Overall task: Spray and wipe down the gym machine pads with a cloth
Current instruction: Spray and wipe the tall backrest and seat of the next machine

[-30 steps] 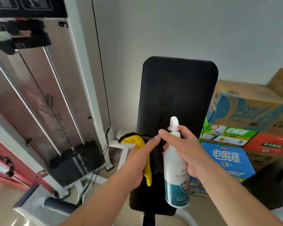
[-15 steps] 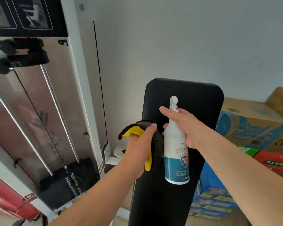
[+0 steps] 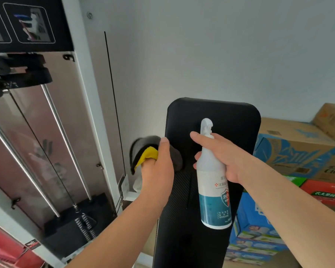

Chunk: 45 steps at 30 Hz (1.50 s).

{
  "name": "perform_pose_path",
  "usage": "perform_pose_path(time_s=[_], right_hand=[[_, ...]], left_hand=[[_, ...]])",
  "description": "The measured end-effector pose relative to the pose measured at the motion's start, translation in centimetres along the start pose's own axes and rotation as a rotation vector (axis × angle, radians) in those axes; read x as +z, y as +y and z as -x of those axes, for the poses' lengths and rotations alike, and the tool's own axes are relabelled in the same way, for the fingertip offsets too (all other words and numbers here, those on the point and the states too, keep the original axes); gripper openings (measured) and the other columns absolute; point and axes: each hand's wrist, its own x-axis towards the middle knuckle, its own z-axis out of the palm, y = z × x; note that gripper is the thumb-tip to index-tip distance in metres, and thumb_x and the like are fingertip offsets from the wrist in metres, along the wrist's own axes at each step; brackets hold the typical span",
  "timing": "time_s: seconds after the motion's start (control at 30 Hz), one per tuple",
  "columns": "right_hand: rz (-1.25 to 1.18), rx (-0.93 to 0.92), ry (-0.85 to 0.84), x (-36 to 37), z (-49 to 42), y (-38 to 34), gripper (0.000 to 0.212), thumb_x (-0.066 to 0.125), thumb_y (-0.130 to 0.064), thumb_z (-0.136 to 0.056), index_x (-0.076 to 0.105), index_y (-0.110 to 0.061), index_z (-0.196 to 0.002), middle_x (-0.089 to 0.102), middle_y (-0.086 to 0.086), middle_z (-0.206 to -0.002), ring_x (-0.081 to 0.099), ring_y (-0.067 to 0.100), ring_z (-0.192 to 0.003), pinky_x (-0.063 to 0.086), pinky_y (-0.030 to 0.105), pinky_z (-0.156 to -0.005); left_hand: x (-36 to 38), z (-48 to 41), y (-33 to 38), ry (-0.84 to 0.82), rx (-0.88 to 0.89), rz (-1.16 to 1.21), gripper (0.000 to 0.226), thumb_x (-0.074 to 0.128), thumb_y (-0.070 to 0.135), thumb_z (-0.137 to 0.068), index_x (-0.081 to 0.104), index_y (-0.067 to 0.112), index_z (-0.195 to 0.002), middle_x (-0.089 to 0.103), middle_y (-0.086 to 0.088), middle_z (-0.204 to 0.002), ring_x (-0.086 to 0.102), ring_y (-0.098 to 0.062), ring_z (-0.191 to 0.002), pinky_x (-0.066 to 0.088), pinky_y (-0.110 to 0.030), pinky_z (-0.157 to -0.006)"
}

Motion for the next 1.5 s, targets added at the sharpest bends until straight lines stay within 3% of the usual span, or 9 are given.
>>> perform_pose_path(time_s=[0.1,0.23,0.4,0.53,0.73,0.97,1.1,1.23,1.5], right_hand=[[0.021,-0.028,0.036,-1.7,0.8,0.4,0.05,0.087,-0.052,-0.088,0.063,-0.03,-0.126,0.078,0.012,-0.088,0.078,0.033,-0.083,0.067,0.055,-0.087],[-0.009,-0.053,0.094,-4.6,2.1,0.7,0.051,0.087,-0.05,-0.087,0.063,-0.028,-0.126,0.077,0.01,-0.08,0.077,0.035,-0.081,0.066,0.052,-0.081],[-0.046,-0.039,0.126,-8.3,3.4,1.1,0.05,0.089,-0.049,-0.084,0.064,-0.028,-0.122,0.077,0.013,-0.083,0.077,0.034,-0.077,0.066,0.051,-0.081],[-0.091,-0.037,0.137,-9.6,3.8,2.0,0.048,0.091,-0.046,-0.08,0.066,-0.023,-0.114,0.075,0.013,-0.079,0.074,0.032,-0.071,0.066,0.045,-0.071],[-0.141,-0.033,0.116,-10.2,4.1,3.1,0.051,0.09,-0.046,-0.08,0.066,-0.024,-0.118,0.074,0.014,-0.08,0.073,0.033,-0.072,0.065,0.045,-0.072],[-0.174,-0.031,0.106,-9.6,3.6,3.3,0.054,0.09,-0.046,-0.083,0.064,-0.026,-0.126,0.076,0.013,-0.081,0.075,0.033,-0.073,0.066,0.05,-0.078],[-0.179,-0.036,0.099,-9.3,3.3,3.5,0.055,0.089,-0.045,-0.084,0.064,-0.025,-0.128,0.076,0.013,-0.081,0.075,0.032,-0.073,0.066,0.048,-0.077],[-0.169,-0.044,0.079,-9.5,3.6,4.0,0.053,0.09,-0.045,-0.083,0.065,-0.025,-0.125,0.076,0.014,-0.084,0.076,0.033,-0.075,0.065,0.049,-0.079],[-0.223,-0.057,0.084,-11.0,4.2,4.4,0.052,0.089,-0.044,-0.081,0.067,-0.022,-0.123,0.074,0.014,-0.081,0.074,0.032,-0.071,0.065,0.046,-0.073]], left_hand=[[1.0,-0.4,1.4,-0.079,0.352,-0.352,0.049,0.046,0.05,-0.105,0.056,0.012,-0.075,0.065,-0.016,-0.078,0.064,-0.026,-0.078,0.048,-0.036,-0.077],[4.7,-6.8,0.9,-0.114,0.95,-0.949,0.069,0.035,0.05,-0.104,0.036,0.007,-0.158,0.034,-0.019,-0.164,0.03,-0.037,-0.153,0.022,-0.054,-0.125],[9.5,-9.5,-0.7,-0.028,1.238,-1.333,0.076,0.029,0.058,-0.105,0.012,0.018,-0.167,0.005,-0.014,-0.174,-0.001,-0.036,-0.16,0.003,-0.063,-0.125],[8.9,-6.5,-9.9,-0.466,1.434,-1.508,0.09,0.05,0.058,-0.096,0.009,0.021,-0.167,0.006,-0.01,-0.174,0.001,-0.033,-0.16,-0.008,-0.057,-0.126],[5.7,-6.7,-9.8,-0.877,1.47,-1.702,0.084,0.042,0.074,-0.093,0.027,0.026,-0.161,0.04,-0.004,-0.161,0.031,-0.031,-0.149,-0.017,-0.051,-0.121],[7.6,-10.6,-0.2,-0.001,1.302,-1.483,0.07,0.019,0.066,-0.105,0.014,0.032,-0.166,0.005,-0.012,-0.174,0.0,-0.036,-0.16,0.0,-0.065,-0.124],[5.8,-7.9,-7.9,-0.247,1.322,-1.548,0.074,0.026,0.061,-0.105,0.005,0.025,-0.167,-0.009,-0.013,-0.173,-0.011,-0.038,-0.159,0.001,-0.067,-0.123],[2.8,-6.6,-9.1,-0.57,1.361,-1.666,0.062,0.043,0.061,-0.097,0.047,0.026,-0.148,0.051,-0.006,-0.149,0.042,-0.037,-0.141,0.02,-0.065,-0.119],[12.6,-9.1,1.6,0.096,1.208,-1.42,0.071,0.025,0.059,-0.106,0.03,0.015,-0.162,0.028,-0.02,-0.167,0.019,-0.04,-0.156,0.007,-0.065,-0.125]])
